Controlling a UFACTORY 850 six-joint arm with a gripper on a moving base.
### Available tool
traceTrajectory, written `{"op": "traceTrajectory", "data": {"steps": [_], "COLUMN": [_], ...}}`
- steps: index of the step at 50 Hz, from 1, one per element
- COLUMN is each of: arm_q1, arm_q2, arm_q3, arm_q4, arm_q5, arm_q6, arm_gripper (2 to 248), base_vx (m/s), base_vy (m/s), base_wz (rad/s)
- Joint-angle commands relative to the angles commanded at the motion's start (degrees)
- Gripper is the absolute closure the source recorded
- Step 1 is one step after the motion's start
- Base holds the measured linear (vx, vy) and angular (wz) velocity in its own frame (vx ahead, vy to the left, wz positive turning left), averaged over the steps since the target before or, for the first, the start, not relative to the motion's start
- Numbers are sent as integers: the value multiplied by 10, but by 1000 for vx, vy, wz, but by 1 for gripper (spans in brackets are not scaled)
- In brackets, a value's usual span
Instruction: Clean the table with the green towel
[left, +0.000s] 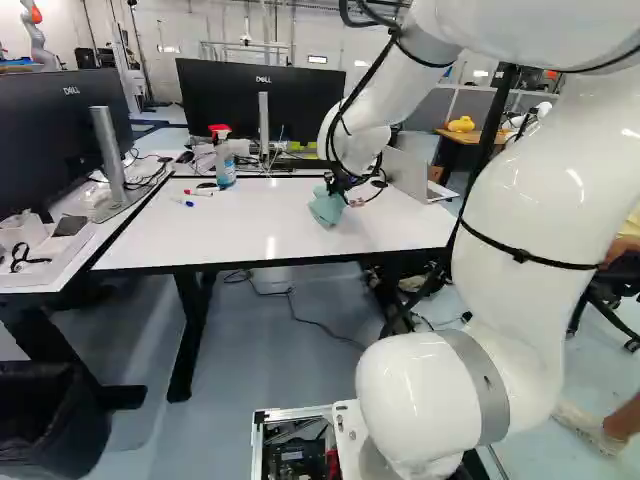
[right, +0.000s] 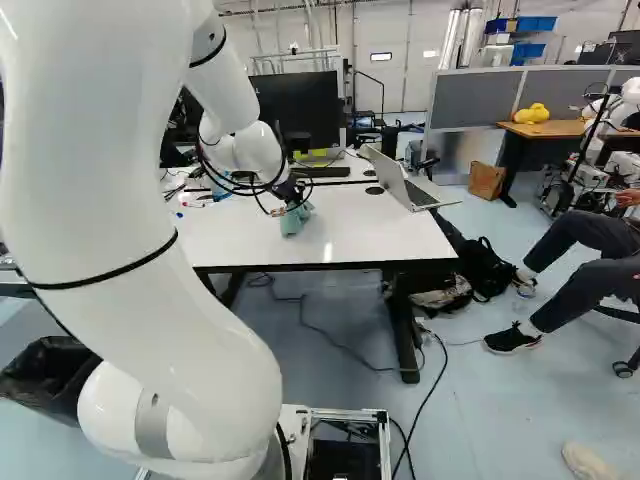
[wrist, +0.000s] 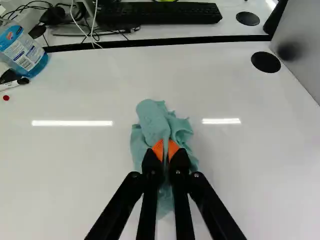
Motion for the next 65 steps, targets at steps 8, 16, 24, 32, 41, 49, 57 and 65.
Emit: {"op": "traceTrajectory", "data": {"steps": [8, 16, 24, 32, 41, 49, 57, 65], "arm_q1": [2, 12, 25, 38, 53, 67, 80, 94], "arm_q2": [-1, -13, -28, -41, -53, -62, -70, -75], "arm_q3": [-1, -14, -31, -46, -59, -69, -79, -85], "arm_q4": [0, 0, 0, 0, 0, 0, 0, 0], "arm_q5": [0, 0, 2, 2, 2, 2, 2, 2], "arm_q6": [0, 0, 0, 0, 0, 0, 0, 0], "arm_gripper": [217, 217, 217, 217, 217, 217, 217, 217], "base_vx": [0, 0, 0, 0, 0, 0, 0, 0], "base_vy": [0, 0, 0, 0, 0, 0, 0, 0], "base_wz": [0, 0, 0, 0, 0, 0, 0, 0]}}
